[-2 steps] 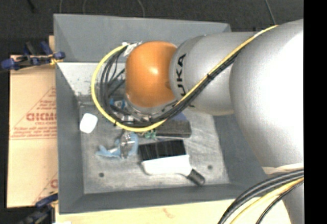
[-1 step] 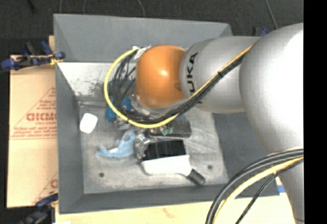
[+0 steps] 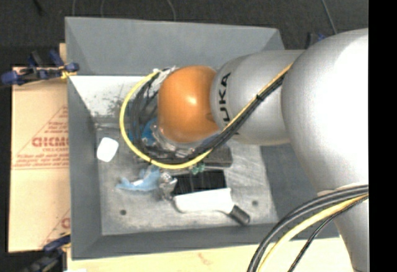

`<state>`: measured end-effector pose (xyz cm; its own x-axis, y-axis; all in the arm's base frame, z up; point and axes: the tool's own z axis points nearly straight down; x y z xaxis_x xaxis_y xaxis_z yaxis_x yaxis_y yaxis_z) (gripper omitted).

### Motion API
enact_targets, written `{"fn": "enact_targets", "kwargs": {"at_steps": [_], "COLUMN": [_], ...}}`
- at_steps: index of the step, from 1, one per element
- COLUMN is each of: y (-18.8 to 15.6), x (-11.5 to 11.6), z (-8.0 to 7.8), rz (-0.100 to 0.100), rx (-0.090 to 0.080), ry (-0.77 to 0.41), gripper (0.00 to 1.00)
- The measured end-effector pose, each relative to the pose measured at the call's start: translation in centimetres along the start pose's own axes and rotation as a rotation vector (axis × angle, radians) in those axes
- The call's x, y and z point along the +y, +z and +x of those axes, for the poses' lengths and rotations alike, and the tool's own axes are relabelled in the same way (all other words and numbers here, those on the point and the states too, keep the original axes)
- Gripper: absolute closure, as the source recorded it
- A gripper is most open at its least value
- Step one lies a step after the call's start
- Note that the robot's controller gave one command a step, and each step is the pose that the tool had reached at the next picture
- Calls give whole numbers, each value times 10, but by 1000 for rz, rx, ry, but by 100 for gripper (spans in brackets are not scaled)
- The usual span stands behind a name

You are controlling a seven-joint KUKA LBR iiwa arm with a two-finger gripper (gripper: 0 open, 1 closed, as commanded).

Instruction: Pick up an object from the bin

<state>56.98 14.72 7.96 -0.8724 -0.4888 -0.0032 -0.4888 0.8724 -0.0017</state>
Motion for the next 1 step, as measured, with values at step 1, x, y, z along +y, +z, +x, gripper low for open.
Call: {"fn": "enact_targets", "kwargs": {"at_steps": [1], "y": [5], "x": [-47], "z": [-5], "rz": [-1], "rx": [-9], "ry": [67], "gripper": [100]}}
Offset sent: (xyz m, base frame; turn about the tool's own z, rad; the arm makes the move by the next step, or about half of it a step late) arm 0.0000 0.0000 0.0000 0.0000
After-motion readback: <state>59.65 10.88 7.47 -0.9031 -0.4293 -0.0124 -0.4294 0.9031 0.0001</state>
